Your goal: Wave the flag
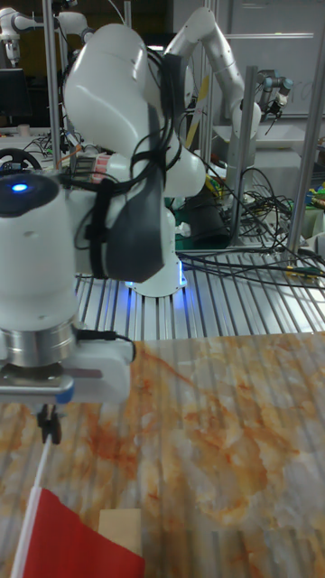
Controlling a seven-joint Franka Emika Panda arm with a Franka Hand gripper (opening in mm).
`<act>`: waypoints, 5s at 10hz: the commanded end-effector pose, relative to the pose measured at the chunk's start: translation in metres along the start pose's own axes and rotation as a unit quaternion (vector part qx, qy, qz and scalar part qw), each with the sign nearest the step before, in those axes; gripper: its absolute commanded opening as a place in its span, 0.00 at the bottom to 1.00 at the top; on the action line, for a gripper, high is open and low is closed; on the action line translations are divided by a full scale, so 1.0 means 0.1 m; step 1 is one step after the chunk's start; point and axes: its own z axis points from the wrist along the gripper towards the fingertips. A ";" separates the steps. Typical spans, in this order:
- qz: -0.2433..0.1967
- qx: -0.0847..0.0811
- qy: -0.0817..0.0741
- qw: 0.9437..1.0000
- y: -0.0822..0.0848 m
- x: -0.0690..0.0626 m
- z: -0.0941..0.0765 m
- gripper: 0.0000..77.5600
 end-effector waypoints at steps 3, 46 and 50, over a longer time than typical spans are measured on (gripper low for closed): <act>-0.009 -0.005 -0.010 1.000 0.47 -0.10 0.08 0.01; 0.098 -0.006 0.012 0.995 1.59 0.63 -0.34 0.01; 0.155 -0.012 0.010 0.988 2.32 0.74 -0.07 0.01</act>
